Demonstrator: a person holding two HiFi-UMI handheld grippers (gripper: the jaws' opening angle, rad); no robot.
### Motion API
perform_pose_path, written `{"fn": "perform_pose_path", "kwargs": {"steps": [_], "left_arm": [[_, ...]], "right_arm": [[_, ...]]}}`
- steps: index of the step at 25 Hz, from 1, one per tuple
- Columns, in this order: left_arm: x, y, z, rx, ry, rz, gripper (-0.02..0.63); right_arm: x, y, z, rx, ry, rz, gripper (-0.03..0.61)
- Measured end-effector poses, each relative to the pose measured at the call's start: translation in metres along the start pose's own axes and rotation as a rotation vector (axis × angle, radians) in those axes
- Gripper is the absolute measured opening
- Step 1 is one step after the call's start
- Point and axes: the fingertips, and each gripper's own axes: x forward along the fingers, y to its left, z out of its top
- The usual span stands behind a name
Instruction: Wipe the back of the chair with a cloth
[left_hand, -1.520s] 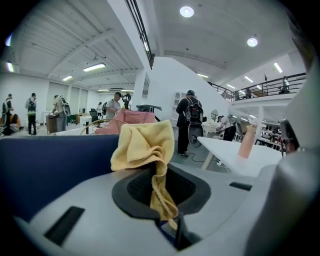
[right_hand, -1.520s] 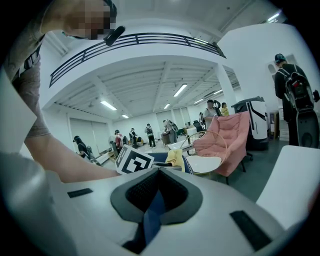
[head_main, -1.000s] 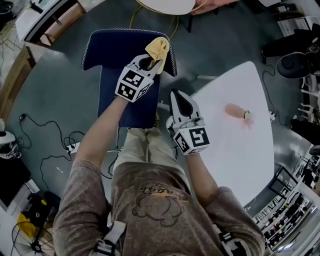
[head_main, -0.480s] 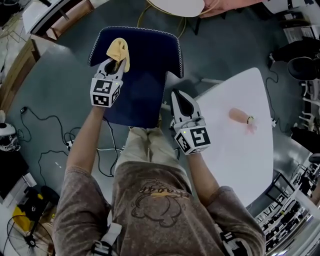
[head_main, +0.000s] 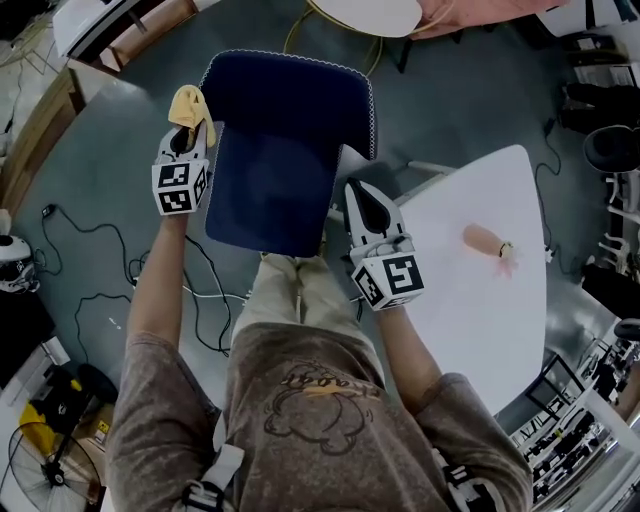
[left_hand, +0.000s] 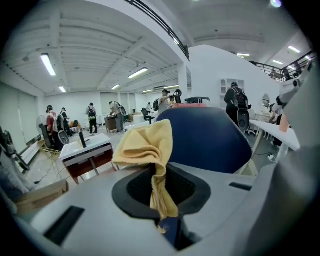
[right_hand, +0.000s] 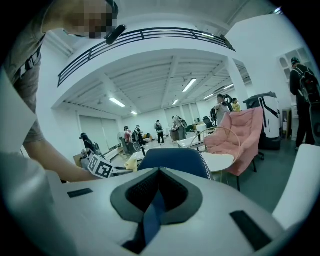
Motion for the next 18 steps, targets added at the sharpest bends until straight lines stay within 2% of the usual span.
{"fn": "perform_pose_path", "kwargs": {"steps": [3,7,14,18], "left_arm": [[0.003,0.015,-0.011,-0.006,0.023,0.031,0.051],[0.015,0.018,-0.018,0.008,0.050,0.034,0.051],[0.036,0.003,-0.014,0.000,0.042,0.001,0.051],[0.049,-0.015,-0.006,-0.021,0.026,-0.049,0.051]], "right_arm": [[0.002,0.001,0.000,-0.001,0.002,-0.001,0.023],[0.004,-0.003,-0.001,0.001,0.010,-0.011,0.023],[0.008,-0.005,-0.005,0.005,0.019,-0.018,0.023],[0.011,-0.004,-0.004,0.007,0.016,-0.018,0.023]]}}
